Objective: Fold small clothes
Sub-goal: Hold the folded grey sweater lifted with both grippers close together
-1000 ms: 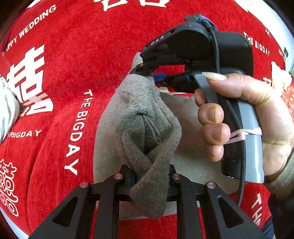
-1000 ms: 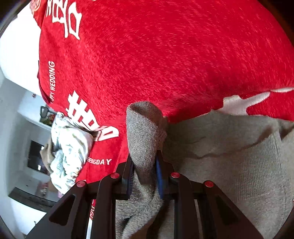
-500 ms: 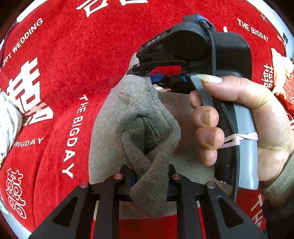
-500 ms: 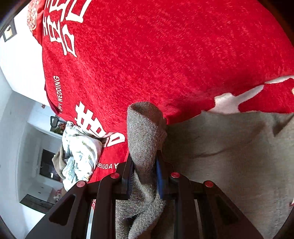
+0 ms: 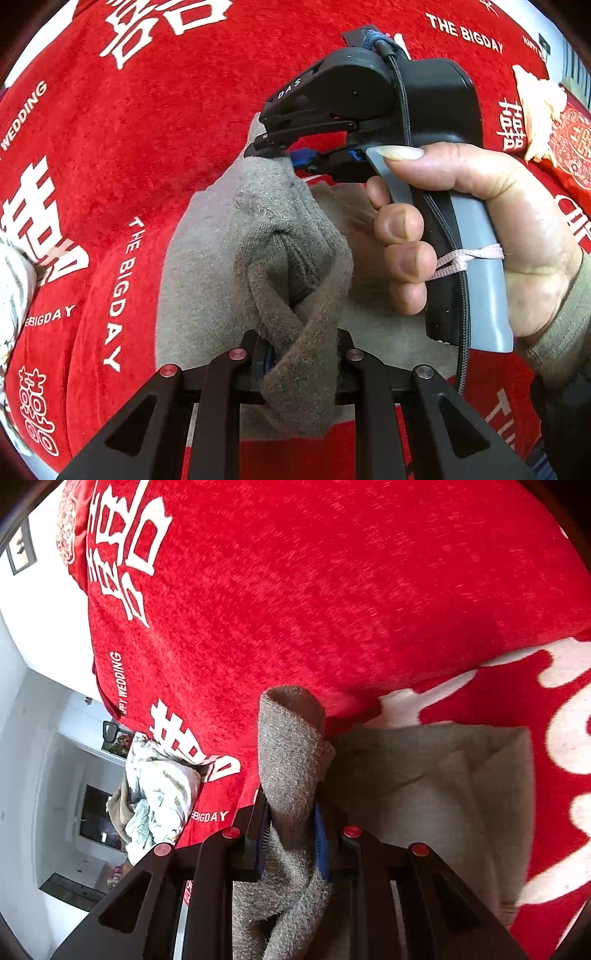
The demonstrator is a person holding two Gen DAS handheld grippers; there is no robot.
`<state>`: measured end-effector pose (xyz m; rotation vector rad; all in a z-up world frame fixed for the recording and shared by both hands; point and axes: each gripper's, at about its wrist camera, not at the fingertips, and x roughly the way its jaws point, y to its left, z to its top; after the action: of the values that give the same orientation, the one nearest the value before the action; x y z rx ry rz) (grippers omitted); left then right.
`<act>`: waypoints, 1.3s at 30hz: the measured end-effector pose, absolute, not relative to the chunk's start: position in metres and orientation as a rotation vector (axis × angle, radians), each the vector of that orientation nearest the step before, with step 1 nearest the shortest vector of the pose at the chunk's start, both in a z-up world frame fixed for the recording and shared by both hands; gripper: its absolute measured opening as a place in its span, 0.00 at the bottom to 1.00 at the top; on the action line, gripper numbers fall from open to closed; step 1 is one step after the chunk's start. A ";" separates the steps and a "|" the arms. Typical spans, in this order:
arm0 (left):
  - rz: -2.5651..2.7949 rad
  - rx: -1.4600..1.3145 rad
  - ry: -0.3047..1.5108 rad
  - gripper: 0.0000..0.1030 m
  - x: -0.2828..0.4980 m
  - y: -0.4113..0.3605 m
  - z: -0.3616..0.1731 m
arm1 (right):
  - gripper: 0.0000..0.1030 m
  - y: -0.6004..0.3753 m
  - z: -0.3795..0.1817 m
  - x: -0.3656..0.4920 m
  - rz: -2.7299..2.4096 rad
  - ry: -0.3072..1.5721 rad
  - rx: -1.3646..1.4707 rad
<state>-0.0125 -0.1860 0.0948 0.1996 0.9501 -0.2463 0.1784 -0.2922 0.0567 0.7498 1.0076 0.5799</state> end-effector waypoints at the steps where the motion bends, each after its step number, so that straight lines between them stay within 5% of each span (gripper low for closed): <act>1: -0.247 0.207 0.954 0.19 -0.012 -0.190 0.094 | 0.22 -0.296 0.056 0.178 0.576 1.008 0.755; 39: -0.262 0.313 0.970 0.19 0.003 -0.242 0.081 | 0.22 -0.366 0.056 0.161 0.582 0.928 0.807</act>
<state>0.0031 -0.2425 0.0813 0.3127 0.9697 -0.2621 0.1612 -0.3659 0.0564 0.8072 0.9277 0.5820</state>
